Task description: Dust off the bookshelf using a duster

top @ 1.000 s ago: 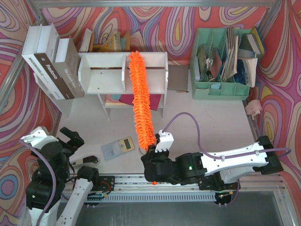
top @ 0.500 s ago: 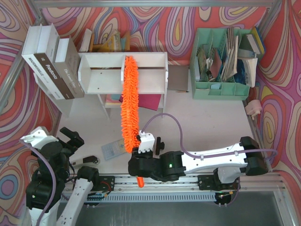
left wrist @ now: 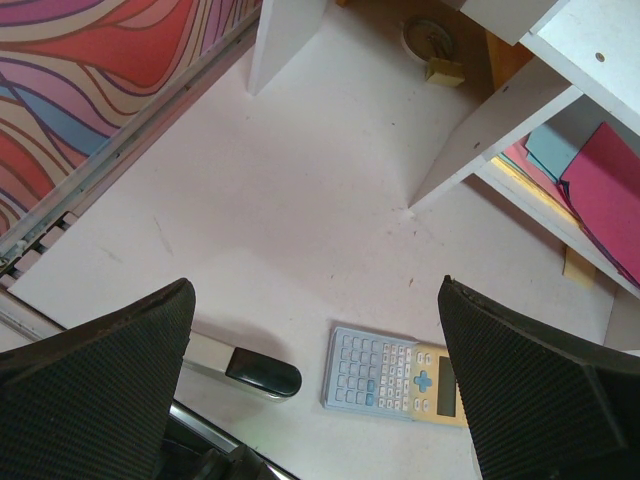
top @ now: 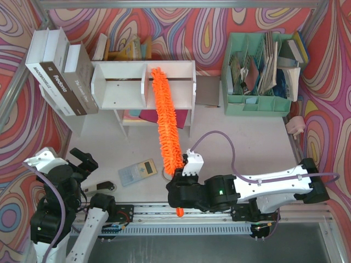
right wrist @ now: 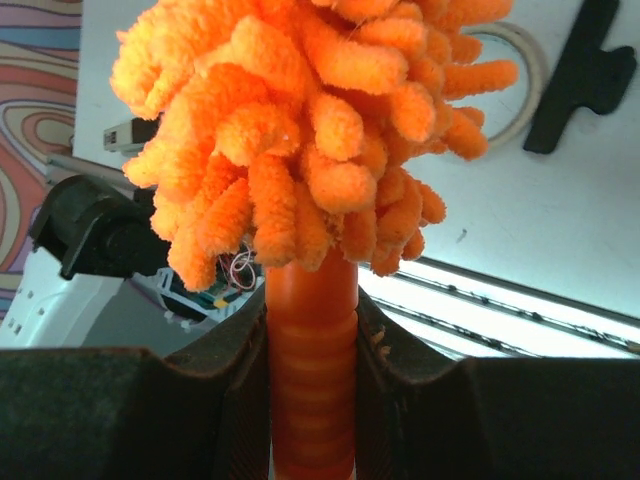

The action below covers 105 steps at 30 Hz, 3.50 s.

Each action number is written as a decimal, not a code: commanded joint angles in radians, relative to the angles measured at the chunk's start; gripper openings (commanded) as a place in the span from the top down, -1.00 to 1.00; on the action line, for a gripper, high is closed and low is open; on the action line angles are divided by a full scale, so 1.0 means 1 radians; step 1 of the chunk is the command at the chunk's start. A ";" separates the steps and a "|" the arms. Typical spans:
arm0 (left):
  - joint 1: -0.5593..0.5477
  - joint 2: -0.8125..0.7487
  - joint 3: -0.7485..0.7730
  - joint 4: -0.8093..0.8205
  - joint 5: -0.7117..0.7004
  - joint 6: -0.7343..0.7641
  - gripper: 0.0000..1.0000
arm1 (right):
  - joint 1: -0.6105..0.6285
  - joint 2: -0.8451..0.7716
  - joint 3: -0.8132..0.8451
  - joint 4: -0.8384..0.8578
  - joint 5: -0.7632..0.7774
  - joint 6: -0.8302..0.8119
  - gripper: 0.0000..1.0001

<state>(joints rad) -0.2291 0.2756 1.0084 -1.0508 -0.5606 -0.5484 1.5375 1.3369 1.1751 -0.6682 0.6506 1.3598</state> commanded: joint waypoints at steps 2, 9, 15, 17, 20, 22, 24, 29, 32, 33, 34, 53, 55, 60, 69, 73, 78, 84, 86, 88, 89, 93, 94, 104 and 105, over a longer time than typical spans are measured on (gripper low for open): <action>0.007 0.004 -0.014 0.015 0.004 0.016 -0.97 | 0.021 -0.027 -0.016 -0.212 0.136 0.250 1.00; 0.007 0.005 -0.014 0.014 0.004 0.016 -0.97 | 0.075 -0.018 0.023 -0.200 0.236 0.250 1.00; 0.007 0.005 -0.014 0.014 0.005 0.016 -0.96 | 0.077 0.005 0.025 0.112 0.188 -0.073 1.00; 0.007 0.005 -0.014 0.014 0.005 0.016 -0.97 | 0.077 0.032 0.045 0.131 0.172 -0.113 1.00; 0.007 0.002 -0.014 0.014 0.004 0.017 -0.97 | 0.077 0.065 0.062 0.143 0.143 -0.138 1.00; 0.007 0.000 -0.014 0.015 0.003 0.017 -0.97 | 0.077 0.073 0.062 0.165 0.127 -0.154 1.00; 0.007 0.000 -0.014 0.014 0.003 0.017 -0.97 | 0.076 0.075 0.070 0.109 0.140 -0.096 1.00; 0.007 0.000 -0.014 0.013 0.004 0.016 -0.97 | 0.077 0.013 0.041 -0.110 0.220 0.161 1.00; 0.007 0.001 -0.014 0.013 0.002 0.016 -0.97 | 0.078 -0.017 0.018 -0.211 0.233 0.285 1.00; 0.007 0.002 -0.014 0.014 0.002 0.016 -0.97 | 0.078 -0.021 0.020 -0.247 0.237 0.319 1.00; 0.007 0.002 -0.014 0.014 0.003 0.016 -0.97 | 0.078 -0.022 0.023 -0.278 0.242 0.347 1.00; 0.007 0.007 -0.013 0.014 0.003 0.016 -0.97 | 0.084 0.045 0.072 0.025 0.213 -0.018 1.00; 0.007 0.007 -0.014 0.014 0.003 0.016 -0.97 | 0.084 0.046 0.075 -0.005 0.216 0.017 1.00; 0.007 0.004 -0.014 0.014 0.003 0.016 -0.97 | 0.083 0.008 0.060 -0.258 0.256 0.297 1.00; 0.007 0.007 -0.014 0.014 0.004 0.016 -0.96 | 0.083 -0.045 0.039 -0.463 0.275 0.516 1.00; 0.007 0.005 -0.014 0.014 0.004 0.016 -0.97 | 0.084 -0.042 0.077 -0.441 0.305 0.456 1.00; 0.007 0.006 -0.014 0.015 0.002 0.016 -0.97 | 0.084 -0.049 0.132 -0.403 0.343 0.372 1.00; 0.007 0.006 -0.014 0.014 0.002 0.016 -0.97 | 0.090 -0.072 0.173 -0.417 0.369 0.340 1.00; 0.007 0.007 -0.014 0.014 0.003 0.016 -0.97 | 0.090 -0.080 0.172 -0.413 0.369 0.333 1.00; 0.007 0.005 -0.014 0.014 0.002 0.016 -0.97 | 0.091 -0.079 0.167 -0.416 0.365 0.336 1.00; 0.007 0.005 -0.014 0.014 0.001 0.016 -0.97 | 0.091 -0.078 0.160 -0.409 0.357 0.339 1.00; 0.007 0.005 -0.014 0.014 0.001 0.017 -0.97 | 0.091 -0.061 0.112 -0.358 0.314 0.333 1.00; 0.007 0.005 -0.014 0.014 0.001 0.016 -0.97 | 0.091 -0.054 0.096 -0.352 0.297 0.339 1.00; 0.007 0.005 -0.014 0.014 0.004 0.016 -0.97 | 0.091 -0.013 0.042 -0.179 0.208 0.225 1.00; 0.007 0.004 -0.014 0.015 0.005 0.016 -0.97 | 0.091 -0.002 0.052 -0.148 0.205 0.174 1.00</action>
<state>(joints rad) -0.2291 0.2756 1.0084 -1.0508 -0.5606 -0.5488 1.6295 1.3132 1.2068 -0.9344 0.8352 1.6527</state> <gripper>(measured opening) 0.984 0.336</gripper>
